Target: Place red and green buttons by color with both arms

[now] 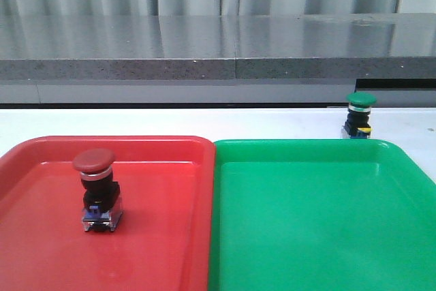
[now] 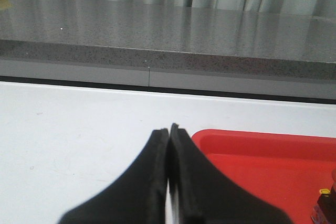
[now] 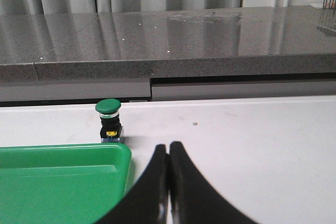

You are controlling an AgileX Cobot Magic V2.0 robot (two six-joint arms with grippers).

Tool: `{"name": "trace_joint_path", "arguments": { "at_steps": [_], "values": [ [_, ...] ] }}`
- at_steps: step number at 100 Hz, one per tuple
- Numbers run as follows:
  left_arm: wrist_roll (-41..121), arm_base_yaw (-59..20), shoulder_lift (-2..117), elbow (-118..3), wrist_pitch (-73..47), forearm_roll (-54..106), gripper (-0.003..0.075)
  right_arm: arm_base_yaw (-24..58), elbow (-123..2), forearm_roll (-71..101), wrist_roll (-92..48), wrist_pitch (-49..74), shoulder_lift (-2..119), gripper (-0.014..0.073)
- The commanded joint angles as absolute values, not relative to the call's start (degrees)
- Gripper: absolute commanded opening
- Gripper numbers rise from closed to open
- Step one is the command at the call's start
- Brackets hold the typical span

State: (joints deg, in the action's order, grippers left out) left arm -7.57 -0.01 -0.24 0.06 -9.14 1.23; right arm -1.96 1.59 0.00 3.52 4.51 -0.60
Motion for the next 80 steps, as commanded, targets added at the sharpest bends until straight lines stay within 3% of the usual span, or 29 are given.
{"name": "trace_joint_path", "arguments": {
  "at_steps": [1,36,80],
  "values": [
    [-8.02,0.16,-2.12,0.83,-4.81,1.16,-0.002,-1.93,0.51,-0.46,3.16,-0.33,-1.9,-0.0045],
    [-8.02,0.16,-2.12,0.83,-4.81,1.16,-0.002,-1.93,-1.29,-0.46,3.16,-0.64,-1.78,-0.0045],
    [-8.02,0.16,-2.12,0.83,-4.81,1.16,-0.002,-1.98,-24.85,-0.66,3.16,19.08,15.62,-0.0045]
  ]
}}
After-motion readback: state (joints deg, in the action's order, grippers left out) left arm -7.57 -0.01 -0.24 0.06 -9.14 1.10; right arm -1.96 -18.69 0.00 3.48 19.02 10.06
